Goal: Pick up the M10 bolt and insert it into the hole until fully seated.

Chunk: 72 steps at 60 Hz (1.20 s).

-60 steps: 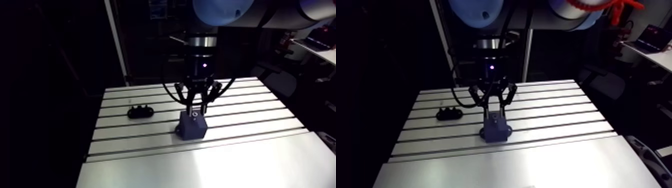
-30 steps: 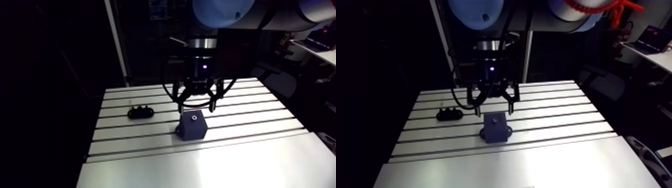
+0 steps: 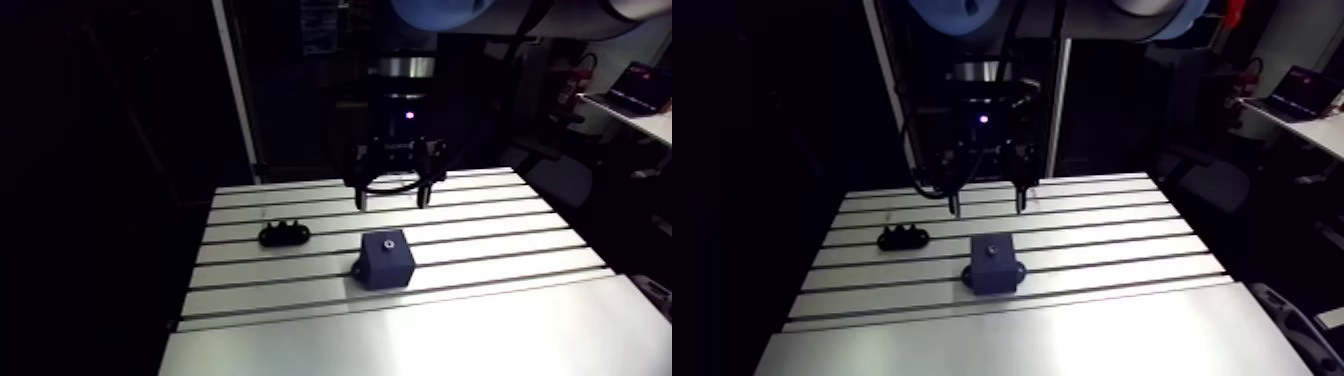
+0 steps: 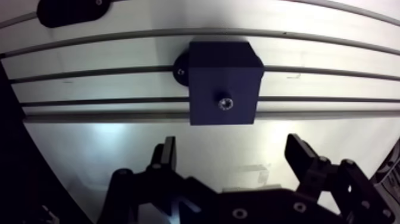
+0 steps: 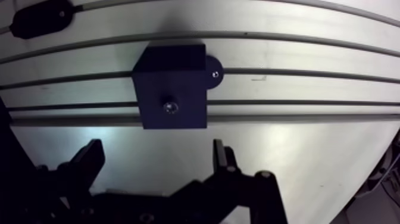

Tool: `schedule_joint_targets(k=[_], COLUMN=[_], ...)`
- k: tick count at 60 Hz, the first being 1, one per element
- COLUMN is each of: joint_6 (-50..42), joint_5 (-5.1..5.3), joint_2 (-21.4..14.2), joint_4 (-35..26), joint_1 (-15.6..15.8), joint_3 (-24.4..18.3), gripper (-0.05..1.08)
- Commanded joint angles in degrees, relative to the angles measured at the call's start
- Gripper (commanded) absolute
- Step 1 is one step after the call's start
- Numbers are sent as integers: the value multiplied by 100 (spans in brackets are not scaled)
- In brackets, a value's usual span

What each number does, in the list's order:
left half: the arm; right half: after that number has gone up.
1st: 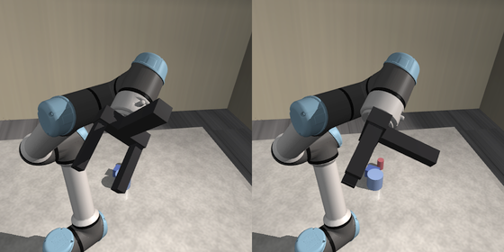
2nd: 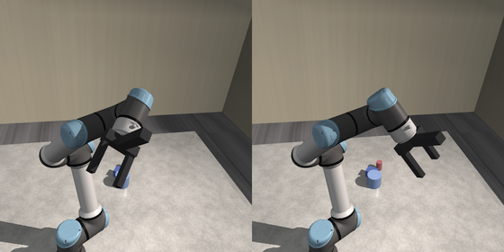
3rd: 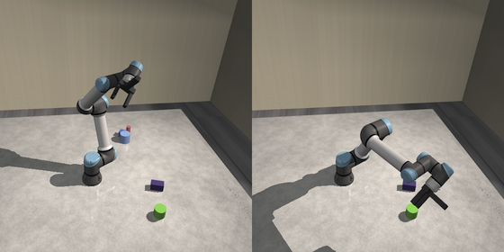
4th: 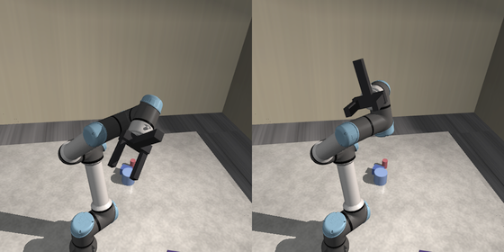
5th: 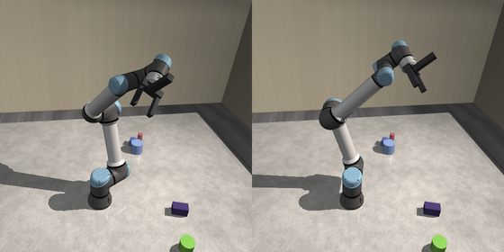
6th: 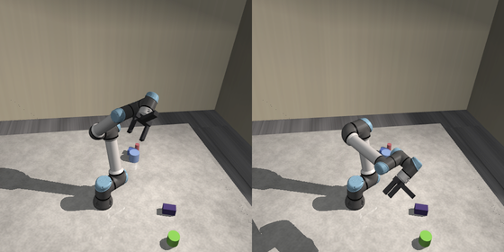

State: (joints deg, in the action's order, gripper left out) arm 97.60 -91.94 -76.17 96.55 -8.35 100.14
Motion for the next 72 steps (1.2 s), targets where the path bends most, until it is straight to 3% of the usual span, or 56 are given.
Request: schedule_joint_targets(k=[1,13,23,34,45,72], joint_6=[1,-8,-17,-76,-79,-43], joint_5=[74,134,205,198,198,207], joint_2=[-181,-288,-281,-297,-339,-719], joint_4=[-541,-1052,-1388,-1506,-1618,-1600], joint_1=[211,429,466,466,466,631], joint_3=[-593,-1473,-1894,-2267,-2374,-2106], gripper=[0,0,0,0,0,1])
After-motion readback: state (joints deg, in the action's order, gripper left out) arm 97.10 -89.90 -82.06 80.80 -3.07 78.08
